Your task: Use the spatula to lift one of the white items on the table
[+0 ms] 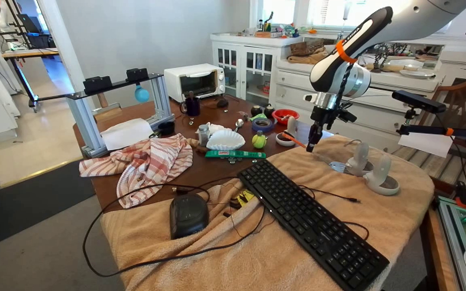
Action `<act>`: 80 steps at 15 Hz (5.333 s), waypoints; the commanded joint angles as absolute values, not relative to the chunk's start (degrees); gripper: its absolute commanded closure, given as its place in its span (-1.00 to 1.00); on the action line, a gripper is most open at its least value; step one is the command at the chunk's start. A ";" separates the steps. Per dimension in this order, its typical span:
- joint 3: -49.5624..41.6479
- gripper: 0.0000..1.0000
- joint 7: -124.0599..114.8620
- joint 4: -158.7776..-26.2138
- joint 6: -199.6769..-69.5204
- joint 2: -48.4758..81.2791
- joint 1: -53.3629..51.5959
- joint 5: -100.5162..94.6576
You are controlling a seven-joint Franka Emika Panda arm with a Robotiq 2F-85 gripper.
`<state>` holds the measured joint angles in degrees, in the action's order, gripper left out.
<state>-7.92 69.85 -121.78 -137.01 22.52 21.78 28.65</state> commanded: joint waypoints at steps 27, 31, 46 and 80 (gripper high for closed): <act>-10.06 0.96 69.41 -125.46 -132.33 18.08 22.36 24.83; -10.25 0.96 66.80 -122.12 -129.56 20.58 23.04 22.86; -9.95 0.96 65.24 -113.34 -118.62 26.70 25.76 20.49; -10.94 0.96 59.77 -106.01 -102.87 34.09 30.30 17.56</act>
